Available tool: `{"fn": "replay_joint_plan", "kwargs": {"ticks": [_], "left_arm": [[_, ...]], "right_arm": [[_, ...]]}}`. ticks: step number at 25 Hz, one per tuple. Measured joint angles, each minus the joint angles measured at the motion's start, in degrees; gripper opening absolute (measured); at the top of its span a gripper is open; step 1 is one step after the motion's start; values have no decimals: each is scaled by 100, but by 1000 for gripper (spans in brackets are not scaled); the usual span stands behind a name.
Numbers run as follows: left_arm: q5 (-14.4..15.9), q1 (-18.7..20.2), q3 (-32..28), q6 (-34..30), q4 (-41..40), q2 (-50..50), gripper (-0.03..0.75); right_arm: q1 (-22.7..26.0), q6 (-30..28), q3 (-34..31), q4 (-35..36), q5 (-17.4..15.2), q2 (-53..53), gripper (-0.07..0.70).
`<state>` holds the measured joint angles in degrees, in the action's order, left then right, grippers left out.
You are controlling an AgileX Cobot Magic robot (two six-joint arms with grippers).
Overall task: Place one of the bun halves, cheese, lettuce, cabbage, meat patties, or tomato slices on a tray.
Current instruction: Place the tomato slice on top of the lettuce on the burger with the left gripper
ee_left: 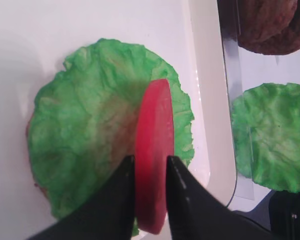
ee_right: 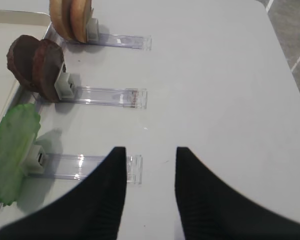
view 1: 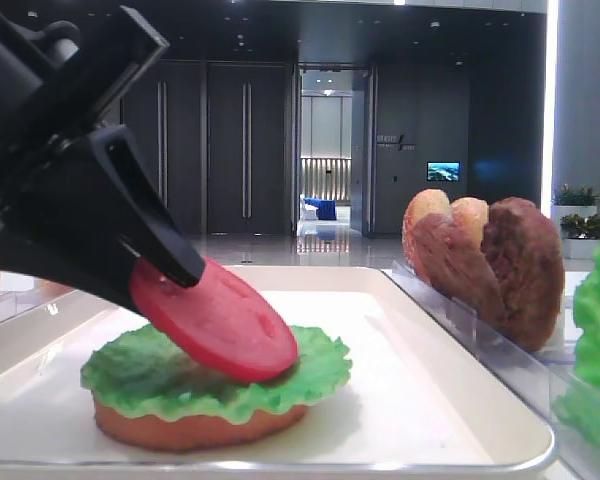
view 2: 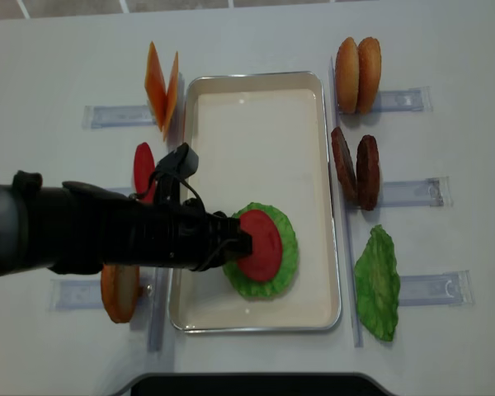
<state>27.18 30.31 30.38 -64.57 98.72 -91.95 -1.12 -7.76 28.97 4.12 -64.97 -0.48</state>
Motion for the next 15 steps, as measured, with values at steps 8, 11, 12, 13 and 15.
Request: {"fn": "replay_joint_plan", "kwargs": {"ticks": [8,11,12,13,15], "left_arm": [[24,0,0,155,-2,-30,463],[24,0,0,271,-2,-30,477],[24,0,0,369,-7,-30,479],[24,0,0,513,-7,-30,480],[24,0,0,836,-131,-11,481]], "right_arm": [[0,0,0,0,0,0,235],[0,0,0,0,0,0,235],[0,0,0,0,0,0,235],[0,0,0,0,0,0,235],[0,0,0,0,0,0,235]]}}
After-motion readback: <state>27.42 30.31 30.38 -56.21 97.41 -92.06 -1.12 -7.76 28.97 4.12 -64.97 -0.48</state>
